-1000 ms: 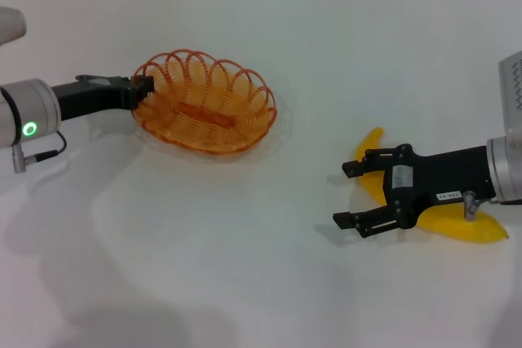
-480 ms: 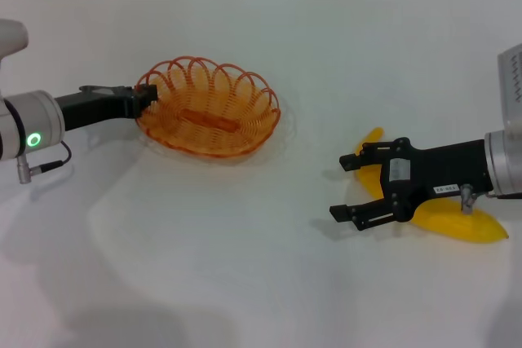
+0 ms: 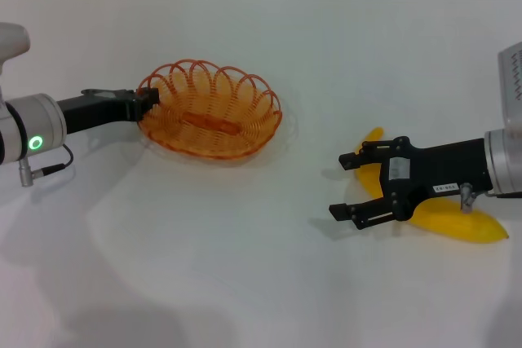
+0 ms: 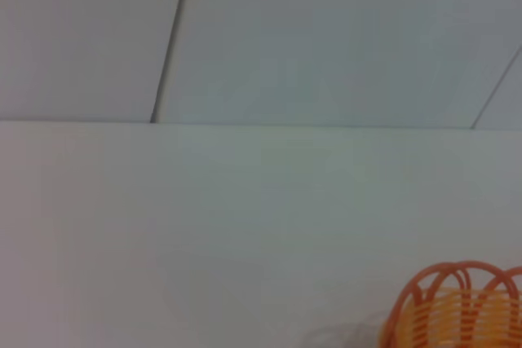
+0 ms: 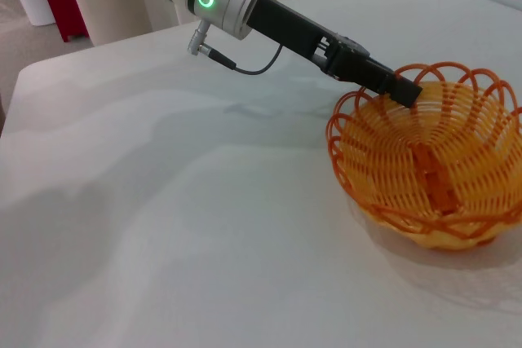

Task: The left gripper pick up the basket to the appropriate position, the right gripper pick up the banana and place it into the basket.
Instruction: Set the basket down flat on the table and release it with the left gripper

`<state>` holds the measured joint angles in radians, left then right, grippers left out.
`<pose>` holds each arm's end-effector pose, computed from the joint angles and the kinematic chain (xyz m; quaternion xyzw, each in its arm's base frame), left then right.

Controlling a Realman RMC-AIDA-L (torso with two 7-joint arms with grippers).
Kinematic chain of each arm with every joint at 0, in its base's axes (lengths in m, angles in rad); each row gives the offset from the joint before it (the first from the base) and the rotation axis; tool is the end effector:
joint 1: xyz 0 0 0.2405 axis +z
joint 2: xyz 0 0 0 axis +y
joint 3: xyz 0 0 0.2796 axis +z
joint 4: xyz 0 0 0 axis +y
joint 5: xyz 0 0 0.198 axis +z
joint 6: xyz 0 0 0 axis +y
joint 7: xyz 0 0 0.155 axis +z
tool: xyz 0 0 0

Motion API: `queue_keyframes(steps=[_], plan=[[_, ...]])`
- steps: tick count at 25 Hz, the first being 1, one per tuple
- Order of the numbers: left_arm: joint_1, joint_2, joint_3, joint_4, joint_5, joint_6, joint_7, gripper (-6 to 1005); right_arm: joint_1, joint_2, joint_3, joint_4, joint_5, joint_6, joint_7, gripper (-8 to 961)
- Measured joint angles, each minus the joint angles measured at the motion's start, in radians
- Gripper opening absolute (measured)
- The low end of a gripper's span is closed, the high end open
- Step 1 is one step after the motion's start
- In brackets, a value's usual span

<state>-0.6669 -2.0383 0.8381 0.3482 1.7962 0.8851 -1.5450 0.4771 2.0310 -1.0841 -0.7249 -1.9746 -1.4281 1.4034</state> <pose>-0.3017 0.4088 -0.0474 -0.8475 -0.4045 -0.1780 0.2942 0.2836 0.3212 -0.0441 -0.9783 0.1598 0.1048 0.0803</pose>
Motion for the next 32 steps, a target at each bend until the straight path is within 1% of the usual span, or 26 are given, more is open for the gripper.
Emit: queue_keyframes(steps=[9, 15, 19, 26, 31, 32], plan=[[0.000, 0.001, -0.004, 0.000, -0.001, 0.000, 0.004, 89, 0.000, 0.000, 0.000, -0.001, -0.003, 0.000, 0.000, 889], [0.001, 0.001, -0.002, -0.001, -0.010, 0.000, 0.035, 90, 0.000, 0.000, -0.005, -0.001, -0.005, 0.000, 0.000, 889], [0.012, -0.001, 0.003, -0.002, -0.052, 0.002, 0.071, 152, 0.000, 0.000, -0.005, 0.001, -0.006, 0.000, 0.000, 889], [0.015, -0.001, 0.000, -0.008, -0.081, 0.005, 0.094, 260, 0.000, 0.000, -0.002, 0.005, -0.007, 0.000, 0.000, 889], [0.020, -0.002, -0.003, -0.009, -0.093, 0.011, 0.108, 413, 0.000, 0.000, -0.004, 0.005, -0.007, 0.000, 0.000, 889], [0.022, -0.002, -0.003, -0.009, -0.094, 0.012, 0.111, 459, 0.000, 0.000, -0.005, 0.006, -0.007, 0.000, 0.000, 889]])
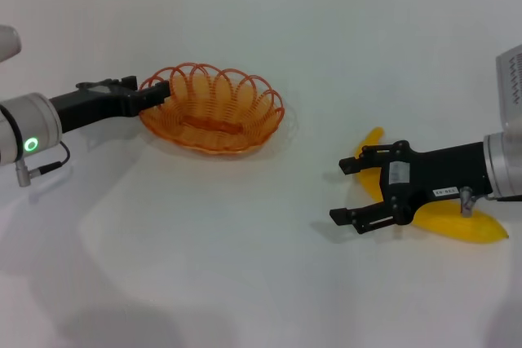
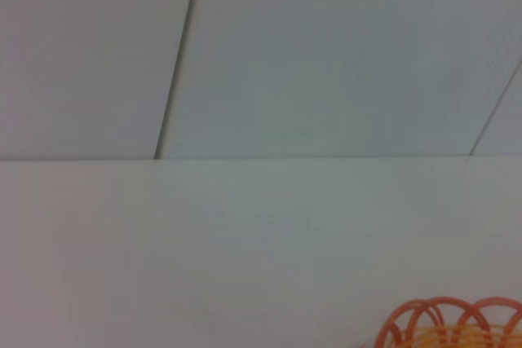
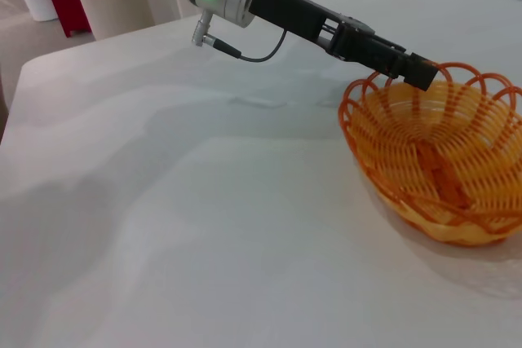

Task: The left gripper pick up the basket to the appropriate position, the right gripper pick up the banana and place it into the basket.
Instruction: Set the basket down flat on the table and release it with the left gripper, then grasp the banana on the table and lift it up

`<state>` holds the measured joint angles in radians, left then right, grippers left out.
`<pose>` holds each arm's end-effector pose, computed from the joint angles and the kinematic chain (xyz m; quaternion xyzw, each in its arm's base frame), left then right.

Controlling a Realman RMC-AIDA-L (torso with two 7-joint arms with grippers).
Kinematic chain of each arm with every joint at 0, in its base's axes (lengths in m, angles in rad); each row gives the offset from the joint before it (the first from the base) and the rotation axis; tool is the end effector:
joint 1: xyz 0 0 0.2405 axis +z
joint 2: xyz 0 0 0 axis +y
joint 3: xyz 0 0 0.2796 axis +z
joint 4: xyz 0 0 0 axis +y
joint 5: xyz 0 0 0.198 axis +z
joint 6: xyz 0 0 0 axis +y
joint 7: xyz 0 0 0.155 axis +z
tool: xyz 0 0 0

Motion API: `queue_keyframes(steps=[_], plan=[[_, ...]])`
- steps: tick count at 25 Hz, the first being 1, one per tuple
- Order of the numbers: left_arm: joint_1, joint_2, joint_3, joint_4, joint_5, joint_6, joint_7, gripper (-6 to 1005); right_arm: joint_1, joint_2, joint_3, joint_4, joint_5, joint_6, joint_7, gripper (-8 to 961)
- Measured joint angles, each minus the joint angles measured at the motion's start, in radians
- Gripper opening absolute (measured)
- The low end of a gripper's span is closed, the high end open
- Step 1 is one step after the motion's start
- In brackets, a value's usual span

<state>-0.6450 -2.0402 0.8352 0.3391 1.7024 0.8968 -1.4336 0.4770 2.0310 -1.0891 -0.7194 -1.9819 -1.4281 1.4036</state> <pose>-0.3036 0.4063 -0.0438 -0.8462 -0.3844 -0.1995 0.3106 0.2852 0.3194 -0.0458 -0.9789 0.1611 0.1003 0.0759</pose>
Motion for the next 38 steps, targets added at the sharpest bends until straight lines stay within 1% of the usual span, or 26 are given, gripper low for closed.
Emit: queue_keyframes(steps=[5, 11, 13, 15, 17, 21, 24, 29, 31, 33, 35, 38], plan=[[0.018, 0.001, 0.007, 0.007, -0.042, 0.028, 0.082, 688, -0.004, 0.000, 0.005, 0.000, 0.002, 0.000, 0.000, 889], [0.057, 0.004, 0.006, 0.037, -0.099, 0.085, 0.170, 741, -0.006, 0.000, 0.005, 0.000, 0.003, 0.000, 0.000, 889], [0.087, 0.005, 0.008, 0.068, -0.112, 0.122, 0.202, 741, -0.006, 0.000, 0.005, 0.000, 0.003, 0.000, 0.000, 889], [0.092, 0.006, 0.008, 0.071, -0.112, 0.128, 0.209, 741, -0.005, 0.000, 0.005, 0.000, 0.005, 0.000, 0.000, 888], [0.118, 0.007, 0.009, 0.081, -0.110, 0.155, 0.263, 741, -0.004, 0.000, 0.003, -0.003, 0.004, -0.004, 0.008, 888], [0.146, 0.009, 0.010, 0.091, -0.102, 0.186, 0.302, 741, 0.000, 0.000, -0.005, -0.029, 0.000, -0.011, 0.045, 888], [0.172, 0.020, 0.010, 0.101, -0.085, 0.223, 0.308, 741, -0.007, 0.001, -0.002, -0.064, 0.002, -0.012, 0.068, 888], [0.204, 0.052, 0.010, 0.111, -0.043, 0.317, 0.304, 741, -0.012, 0.002, 0.003, -0.091, 0.006, -0.002, 0.092, 888], [0.212, 0.062, 0.007, 0.113, -0.037, 0.336, 0.300, 741, -0.014, 0.004, 0.003, -0.105, 0.005, 0.000, 0.098, 888], [0.215, 0.068, 0.002, 0.113, -0.037, 0.341, 0.296, 741, -0.025, 0.006, -0.003, -0.143, 0.000, 0.008, 0.119, 888], [0.217, 0.069, 0.001, 0.113, -0.037, 0.341, 0.296, 741, -0.046, 0.010, -0.019, -0.209, -0.012, 0.024, 0.160, 888], [0.217, 0.069, 0.003, 0.113, -0.037, 0.338, 0.296, 741, -0.085, 0.013, -0.082, -0.333, -0.036, 0.049, 0.244, 888]])
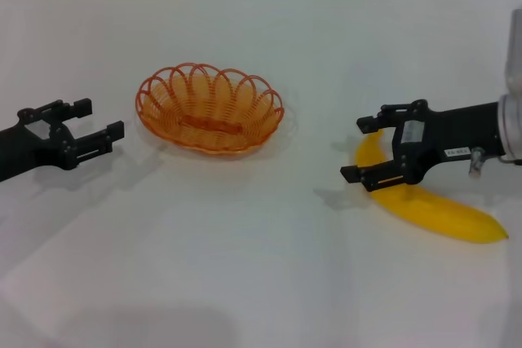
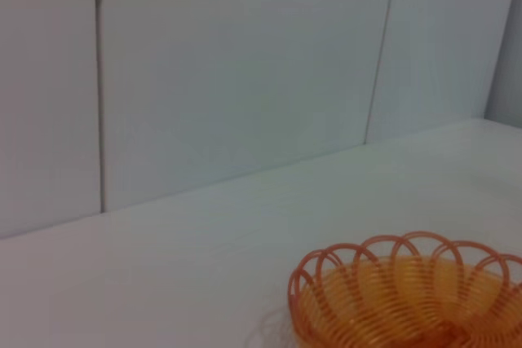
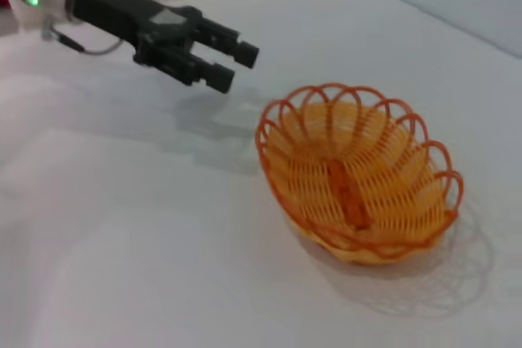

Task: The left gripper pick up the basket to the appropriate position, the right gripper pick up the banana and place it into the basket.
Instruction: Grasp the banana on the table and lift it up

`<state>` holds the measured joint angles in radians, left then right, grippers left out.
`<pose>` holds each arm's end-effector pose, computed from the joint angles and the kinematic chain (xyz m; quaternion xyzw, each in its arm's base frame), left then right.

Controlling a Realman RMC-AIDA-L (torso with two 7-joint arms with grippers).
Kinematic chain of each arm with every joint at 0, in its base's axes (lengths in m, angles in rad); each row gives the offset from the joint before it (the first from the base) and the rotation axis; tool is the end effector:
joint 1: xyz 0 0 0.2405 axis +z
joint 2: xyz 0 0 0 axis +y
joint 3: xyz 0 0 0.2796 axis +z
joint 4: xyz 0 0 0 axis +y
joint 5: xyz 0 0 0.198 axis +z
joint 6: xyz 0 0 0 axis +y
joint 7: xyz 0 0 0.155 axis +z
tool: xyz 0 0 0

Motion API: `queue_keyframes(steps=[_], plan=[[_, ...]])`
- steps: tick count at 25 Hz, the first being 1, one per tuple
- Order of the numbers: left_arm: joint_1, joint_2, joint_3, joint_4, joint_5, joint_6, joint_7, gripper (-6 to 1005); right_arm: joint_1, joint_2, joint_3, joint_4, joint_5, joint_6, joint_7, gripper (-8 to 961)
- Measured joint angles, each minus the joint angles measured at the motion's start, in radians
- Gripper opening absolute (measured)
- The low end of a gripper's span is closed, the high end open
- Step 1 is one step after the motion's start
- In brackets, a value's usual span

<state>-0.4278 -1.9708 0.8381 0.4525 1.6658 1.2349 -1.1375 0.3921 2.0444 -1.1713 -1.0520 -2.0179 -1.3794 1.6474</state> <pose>-0.3415 0.3416 0.0017 -0.8984 -0.2457 -0.2102 0.2972 0.2650 0.3318 -0.0199 -0.9744 0.1640 0.0675 0.1384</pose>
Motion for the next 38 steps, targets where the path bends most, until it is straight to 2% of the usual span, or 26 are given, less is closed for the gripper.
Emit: queue_keyframes(steps=[5, 12, 22, 38], plan=[[0.000, -0.002, -0.001, 0.000, 0.000, -0.009, 0.004, 741, -0.059, 0.000, -0.144, -0.203, -0.112, 0.054, 0.194, 888], [0.001, -0.003, -0.001, 0.000, 0.000, -0.009, 0.005, 741, -0.079, 0.000, -0.252, -0.356, -0.278, 0.044, 0.420, 886], [0.000, -0.006, 0.002, 0.000, 0.000, -0.012, 0.008, 741, -0.068, -0.001, -0.338, -0.415, -0.426, 0.004, 0.579, 884], [-0.005, -0.010, 0.007, -0.002, 0.001, -0.026, 0.009, 741, -0.032, -0.001, -0.416, -0.377, -0.506, 0.007, 0.650, 882]])
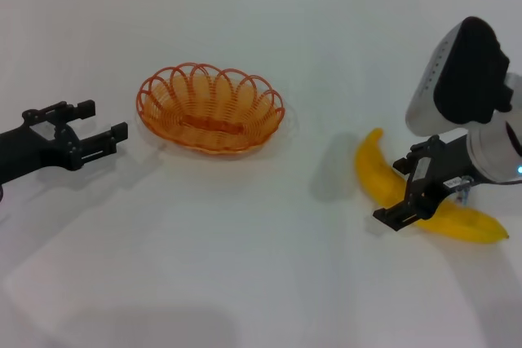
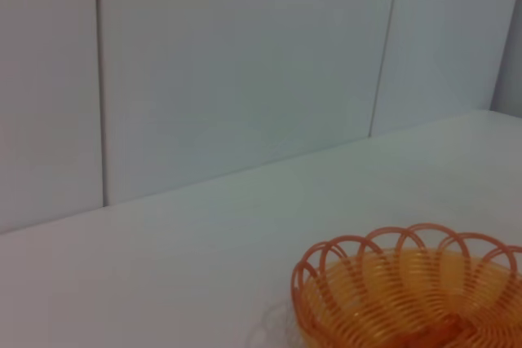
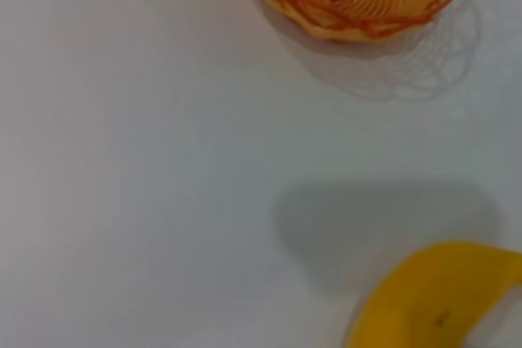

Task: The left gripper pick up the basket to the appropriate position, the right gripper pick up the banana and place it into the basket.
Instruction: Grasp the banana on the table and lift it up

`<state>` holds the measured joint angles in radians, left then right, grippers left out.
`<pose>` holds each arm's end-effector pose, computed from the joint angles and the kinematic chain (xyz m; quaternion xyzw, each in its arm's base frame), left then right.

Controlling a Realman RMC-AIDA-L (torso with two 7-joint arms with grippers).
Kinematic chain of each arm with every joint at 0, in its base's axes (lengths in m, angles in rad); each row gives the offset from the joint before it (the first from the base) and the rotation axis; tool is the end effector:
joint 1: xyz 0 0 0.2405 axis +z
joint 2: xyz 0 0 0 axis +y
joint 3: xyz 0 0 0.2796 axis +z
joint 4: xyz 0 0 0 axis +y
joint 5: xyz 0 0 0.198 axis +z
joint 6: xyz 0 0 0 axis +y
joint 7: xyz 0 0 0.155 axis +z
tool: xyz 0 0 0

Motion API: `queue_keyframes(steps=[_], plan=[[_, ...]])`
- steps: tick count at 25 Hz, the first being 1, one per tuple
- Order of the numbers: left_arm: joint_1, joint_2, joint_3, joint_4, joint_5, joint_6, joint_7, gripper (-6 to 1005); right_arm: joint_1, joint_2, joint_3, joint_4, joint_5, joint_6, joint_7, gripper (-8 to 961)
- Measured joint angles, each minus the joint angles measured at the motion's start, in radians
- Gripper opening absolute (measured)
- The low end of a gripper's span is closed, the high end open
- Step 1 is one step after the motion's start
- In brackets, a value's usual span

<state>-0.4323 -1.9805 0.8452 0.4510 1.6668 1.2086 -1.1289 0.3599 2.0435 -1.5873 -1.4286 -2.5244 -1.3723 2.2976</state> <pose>-0.3412 0.3434 -0.0035 -0.8989 -0.2452 -0.2033 0.3008 0.2503 0.3156 -0.0388 -0.9483 0.2009 -0.1844 0.1622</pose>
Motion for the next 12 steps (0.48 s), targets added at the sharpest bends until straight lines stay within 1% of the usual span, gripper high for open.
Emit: queue_keyframes(steps=[12], plan=[[0.000, -0.001, 0.000, -0.003, 0.001, 0.000, 0.000, 741, 0.022, -0.002, -0.006, 0.041, -0.001, 0.012, 0.001, 879]])
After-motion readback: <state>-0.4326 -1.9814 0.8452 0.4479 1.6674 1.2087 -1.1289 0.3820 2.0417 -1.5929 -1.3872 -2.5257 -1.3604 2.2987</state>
